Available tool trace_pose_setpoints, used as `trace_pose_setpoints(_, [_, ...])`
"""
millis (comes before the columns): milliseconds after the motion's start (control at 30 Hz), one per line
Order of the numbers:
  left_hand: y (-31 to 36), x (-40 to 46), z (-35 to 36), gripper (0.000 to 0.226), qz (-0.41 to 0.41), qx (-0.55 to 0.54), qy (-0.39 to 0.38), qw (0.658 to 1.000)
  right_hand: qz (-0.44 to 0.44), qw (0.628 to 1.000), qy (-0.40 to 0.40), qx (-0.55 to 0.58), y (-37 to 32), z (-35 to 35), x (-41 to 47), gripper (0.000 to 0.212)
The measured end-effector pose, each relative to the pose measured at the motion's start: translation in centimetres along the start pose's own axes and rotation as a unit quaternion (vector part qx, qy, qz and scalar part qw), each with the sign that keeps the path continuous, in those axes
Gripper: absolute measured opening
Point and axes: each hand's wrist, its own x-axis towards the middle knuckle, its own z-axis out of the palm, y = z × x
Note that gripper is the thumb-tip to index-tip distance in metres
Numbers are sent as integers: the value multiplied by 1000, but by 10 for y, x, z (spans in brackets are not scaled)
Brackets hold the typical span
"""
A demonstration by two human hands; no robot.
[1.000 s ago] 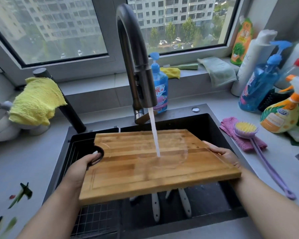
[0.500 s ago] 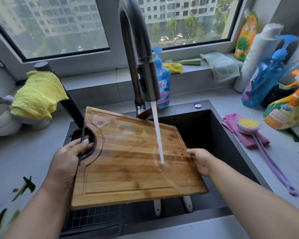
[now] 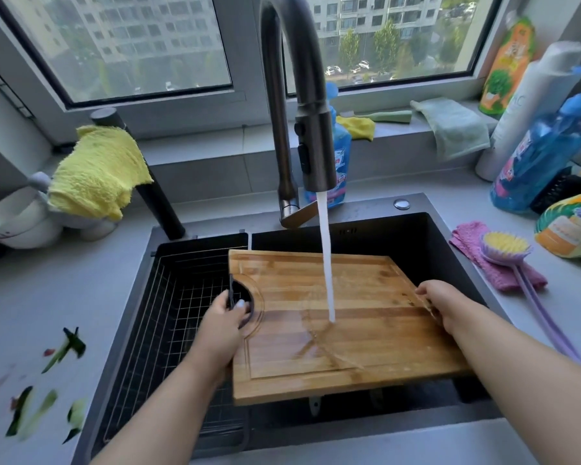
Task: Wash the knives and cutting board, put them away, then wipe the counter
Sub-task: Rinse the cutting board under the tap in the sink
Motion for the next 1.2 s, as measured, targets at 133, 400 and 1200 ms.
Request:
trace_pose_setpoints(133, [-8,6,8,24,-13,41,-54,998,-6,1000,19,5,-3,-15,-21,15])
trace_pose_setpoints(400, [-51,54,17,63,-30,68,-21,997,-9,998,29,56,4,-24,-20,10])
trace_pose_setpoints(1200, [-27,36,43,46,-10,289,-16,957,9,992,24,127,2,-28,-6,32])
